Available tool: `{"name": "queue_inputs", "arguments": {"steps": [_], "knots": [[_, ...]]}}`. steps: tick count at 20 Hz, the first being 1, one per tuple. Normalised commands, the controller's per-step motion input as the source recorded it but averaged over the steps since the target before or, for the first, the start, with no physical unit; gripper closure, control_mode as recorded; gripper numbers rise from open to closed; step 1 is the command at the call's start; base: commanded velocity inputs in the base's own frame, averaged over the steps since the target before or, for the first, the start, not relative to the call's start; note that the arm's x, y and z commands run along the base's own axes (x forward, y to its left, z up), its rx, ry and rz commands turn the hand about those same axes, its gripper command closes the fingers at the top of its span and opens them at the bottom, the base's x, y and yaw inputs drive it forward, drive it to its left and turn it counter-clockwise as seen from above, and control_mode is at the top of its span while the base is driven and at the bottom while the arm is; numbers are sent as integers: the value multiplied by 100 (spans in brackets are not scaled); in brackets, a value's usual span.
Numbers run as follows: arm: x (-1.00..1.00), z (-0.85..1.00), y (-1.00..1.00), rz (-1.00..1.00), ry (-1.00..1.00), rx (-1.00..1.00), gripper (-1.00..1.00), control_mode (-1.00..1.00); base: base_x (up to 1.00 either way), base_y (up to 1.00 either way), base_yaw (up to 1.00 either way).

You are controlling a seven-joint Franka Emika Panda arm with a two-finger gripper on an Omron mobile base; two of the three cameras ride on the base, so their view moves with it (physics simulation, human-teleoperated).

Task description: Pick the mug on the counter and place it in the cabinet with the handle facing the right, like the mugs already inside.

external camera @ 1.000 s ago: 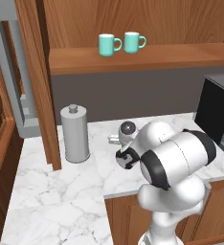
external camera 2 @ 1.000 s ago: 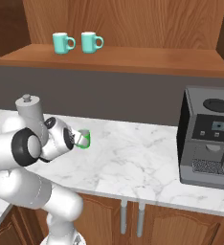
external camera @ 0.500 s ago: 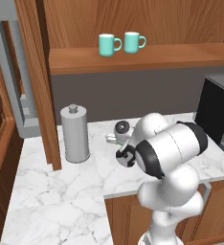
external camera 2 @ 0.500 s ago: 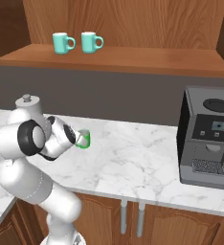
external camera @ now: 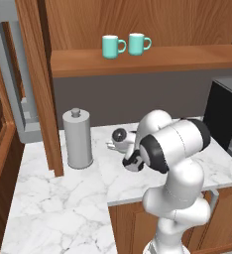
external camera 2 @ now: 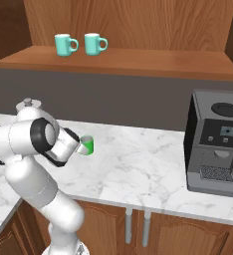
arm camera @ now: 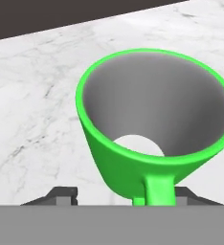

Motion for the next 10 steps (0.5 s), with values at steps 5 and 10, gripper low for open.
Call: {"name": "queue_inputs", "arguments": {"steps": [5, 10], "knots": [[0, -15, 0, -4, 0, 0, 100, -100, 0, 0, 0], [0, 2, 0, -1, -2, 0, 100, -100, 0, 0, 0]]}}
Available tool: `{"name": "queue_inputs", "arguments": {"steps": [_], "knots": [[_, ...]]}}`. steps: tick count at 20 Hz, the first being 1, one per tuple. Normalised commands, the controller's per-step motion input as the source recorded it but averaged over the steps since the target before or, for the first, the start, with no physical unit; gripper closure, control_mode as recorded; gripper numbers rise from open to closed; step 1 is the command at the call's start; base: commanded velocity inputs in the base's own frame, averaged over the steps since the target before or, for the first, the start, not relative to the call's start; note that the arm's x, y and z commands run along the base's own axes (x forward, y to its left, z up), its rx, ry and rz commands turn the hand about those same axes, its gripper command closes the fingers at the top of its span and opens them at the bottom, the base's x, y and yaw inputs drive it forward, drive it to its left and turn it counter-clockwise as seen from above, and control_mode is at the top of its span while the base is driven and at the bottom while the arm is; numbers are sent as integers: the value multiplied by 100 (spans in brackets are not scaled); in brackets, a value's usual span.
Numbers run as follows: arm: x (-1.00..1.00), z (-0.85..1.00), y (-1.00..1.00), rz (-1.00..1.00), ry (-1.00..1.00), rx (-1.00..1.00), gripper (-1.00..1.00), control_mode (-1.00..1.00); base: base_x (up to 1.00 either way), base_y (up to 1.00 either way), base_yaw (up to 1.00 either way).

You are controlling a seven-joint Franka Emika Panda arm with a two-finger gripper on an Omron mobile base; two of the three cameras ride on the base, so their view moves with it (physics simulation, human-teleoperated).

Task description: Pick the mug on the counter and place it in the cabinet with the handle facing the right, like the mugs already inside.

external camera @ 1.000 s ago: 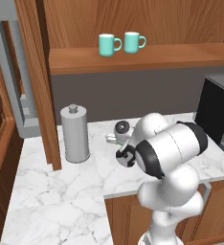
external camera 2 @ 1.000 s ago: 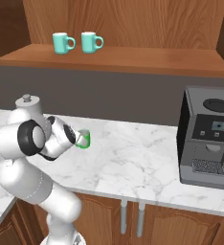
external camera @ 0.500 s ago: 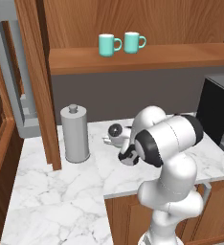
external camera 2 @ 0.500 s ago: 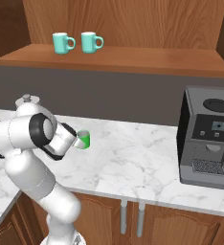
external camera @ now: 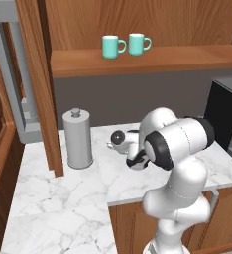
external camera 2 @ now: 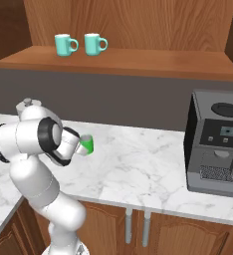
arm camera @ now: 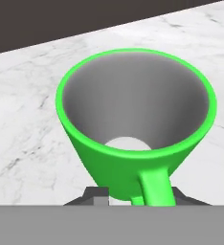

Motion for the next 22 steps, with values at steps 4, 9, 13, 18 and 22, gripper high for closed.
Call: {"name": "queue_inputs", "arguments": {"steps": [4, 9, 13, 18, 22], "knots": [[-7, 21, 0, 0, -8, 0, 100, -100, 0, 0, 0], [-12, 20, 0, 0, -9, 2, 100, -100, 0, 0, 0], [-1, 26, 0, 0, -1, 8, 100, -100, 0, 0, 0], [-1, 55, 0, 0, 0, 12, 100, -100, 0, 0, 0], [-9, 85, 0, 0, 0, 7, 100, -100, 0, 0, 0]]}}
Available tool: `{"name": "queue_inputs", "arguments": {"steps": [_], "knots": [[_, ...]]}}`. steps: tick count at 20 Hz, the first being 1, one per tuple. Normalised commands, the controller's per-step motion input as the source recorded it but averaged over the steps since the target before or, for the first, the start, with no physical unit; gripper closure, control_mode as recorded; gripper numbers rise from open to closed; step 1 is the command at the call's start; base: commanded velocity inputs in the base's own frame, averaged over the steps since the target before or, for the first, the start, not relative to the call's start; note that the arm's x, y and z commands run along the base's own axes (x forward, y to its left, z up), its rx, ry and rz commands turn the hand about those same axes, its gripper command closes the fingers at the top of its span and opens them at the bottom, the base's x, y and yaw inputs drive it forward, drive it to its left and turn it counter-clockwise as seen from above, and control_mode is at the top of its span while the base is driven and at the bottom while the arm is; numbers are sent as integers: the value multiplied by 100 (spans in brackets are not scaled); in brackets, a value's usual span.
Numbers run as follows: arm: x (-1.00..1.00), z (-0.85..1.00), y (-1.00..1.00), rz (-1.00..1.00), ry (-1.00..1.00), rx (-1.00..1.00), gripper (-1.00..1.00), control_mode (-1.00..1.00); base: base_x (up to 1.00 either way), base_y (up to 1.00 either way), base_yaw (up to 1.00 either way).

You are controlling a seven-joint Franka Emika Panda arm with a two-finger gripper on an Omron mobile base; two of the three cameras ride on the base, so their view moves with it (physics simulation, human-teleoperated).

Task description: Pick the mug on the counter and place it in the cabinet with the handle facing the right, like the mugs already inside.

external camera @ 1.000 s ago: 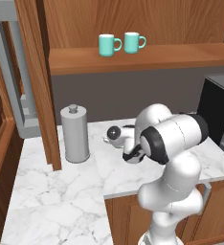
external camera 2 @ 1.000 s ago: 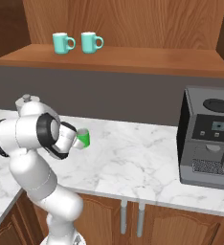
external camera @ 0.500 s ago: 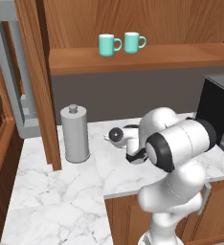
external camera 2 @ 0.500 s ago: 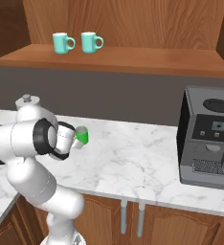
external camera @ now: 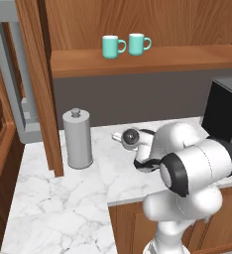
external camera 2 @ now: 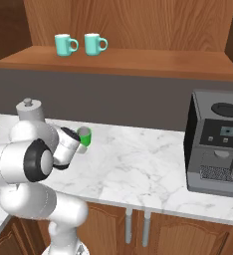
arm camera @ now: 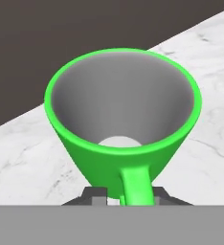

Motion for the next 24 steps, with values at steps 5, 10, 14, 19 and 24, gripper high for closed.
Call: {"name": "queue_inputs", "arguments": {"steps": [5, 10, 14, 19, 24], "knots": [[-8, 100, 0, 2, 0, 0, 100, -100, 0, 0, 0], [-12, 84, 0, 8, 0, 0, 100, -100, 0, 0, 0], [-15, 72, 0, 13, 1, -1, 100, -100, 0, 0, 0], [-27, 68, 0, 14, 2, -1, 100, -100, 0, 0, 0], [-41, 41, 1, 16, 2, -2, 100, -100, 0, 0, 0]]}}
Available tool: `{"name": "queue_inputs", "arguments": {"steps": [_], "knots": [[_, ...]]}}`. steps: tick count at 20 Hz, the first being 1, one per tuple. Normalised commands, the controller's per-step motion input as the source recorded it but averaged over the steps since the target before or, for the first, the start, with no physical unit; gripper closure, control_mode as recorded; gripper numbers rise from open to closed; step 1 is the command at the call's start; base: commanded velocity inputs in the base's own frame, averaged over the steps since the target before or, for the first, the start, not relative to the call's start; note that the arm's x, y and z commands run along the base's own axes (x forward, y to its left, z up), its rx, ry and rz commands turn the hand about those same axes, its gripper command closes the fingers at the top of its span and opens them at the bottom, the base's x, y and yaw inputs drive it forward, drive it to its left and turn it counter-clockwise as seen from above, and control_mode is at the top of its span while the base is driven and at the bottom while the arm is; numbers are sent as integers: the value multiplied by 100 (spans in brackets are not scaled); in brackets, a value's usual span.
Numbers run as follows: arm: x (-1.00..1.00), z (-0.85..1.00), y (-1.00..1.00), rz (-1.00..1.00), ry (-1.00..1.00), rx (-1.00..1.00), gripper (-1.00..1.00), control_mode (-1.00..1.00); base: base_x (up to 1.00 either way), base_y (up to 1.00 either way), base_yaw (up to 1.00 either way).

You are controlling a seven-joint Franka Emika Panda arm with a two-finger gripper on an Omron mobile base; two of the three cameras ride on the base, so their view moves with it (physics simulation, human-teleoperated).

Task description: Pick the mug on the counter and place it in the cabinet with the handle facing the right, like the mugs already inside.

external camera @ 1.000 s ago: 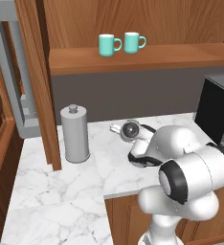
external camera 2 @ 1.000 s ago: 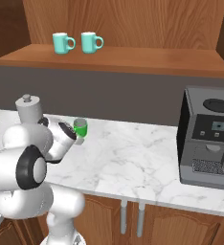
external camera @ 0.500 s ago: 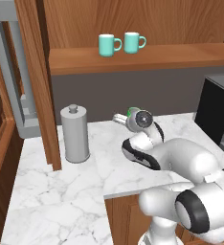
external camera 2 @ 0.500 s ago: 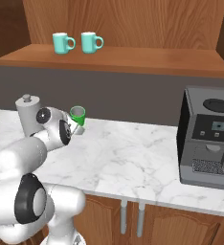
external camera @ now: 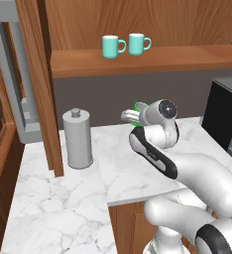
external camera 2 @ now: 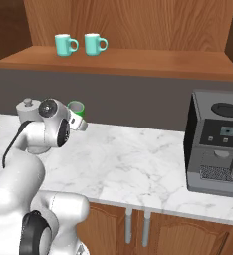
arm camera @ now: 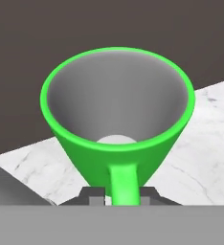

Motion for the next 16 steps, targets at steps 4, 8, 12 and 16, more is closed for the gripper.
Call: {"name": "queue_inputs", "arguments": {"steps": [4, 8, 12, 16], "knots": [[-68, 9, 11, 17, 0, -9, 100, -100, 0, 0, 0], [-70, 17, 6, 15, 0, -10, 100, -100, 0, 0, 0], [-58, 51, 0, 15, 0, -4, 100, -100, 0, 0, 0], [-43, 49, 0, 20, 0, 0, 100, -100, 0, 0, 0]]}}
